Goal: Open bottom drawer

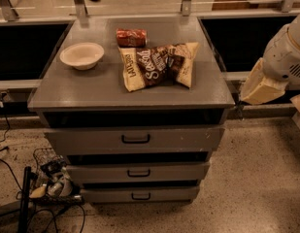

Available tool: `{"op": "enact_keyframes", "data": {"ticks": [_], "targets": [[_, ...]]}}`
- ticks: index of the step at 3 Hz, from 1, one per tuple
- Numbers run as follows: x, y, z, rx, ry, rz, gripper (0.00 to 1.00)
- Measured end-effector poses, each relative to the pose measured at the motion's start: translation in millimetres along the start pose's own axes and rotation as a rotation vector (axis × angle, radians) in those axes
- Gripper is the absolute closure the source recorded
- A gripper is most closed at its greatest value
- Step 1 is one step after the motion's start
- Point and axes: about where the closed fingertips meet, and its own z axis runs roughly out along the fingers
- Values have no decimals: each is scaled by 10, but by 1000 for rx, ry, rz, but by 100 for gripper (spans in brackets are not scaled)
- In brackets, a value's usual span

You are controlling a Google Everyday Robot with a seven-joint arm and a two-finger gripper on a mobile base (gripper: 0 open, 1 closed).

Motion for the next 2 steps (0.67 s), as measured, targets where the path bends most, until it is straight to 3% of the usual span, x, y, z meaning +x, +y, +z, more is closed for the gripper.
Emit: {"op": "enact_keyframes", "data": {"ticks": [2], "targets": [[63,280,305,79,9,49,100]]}}
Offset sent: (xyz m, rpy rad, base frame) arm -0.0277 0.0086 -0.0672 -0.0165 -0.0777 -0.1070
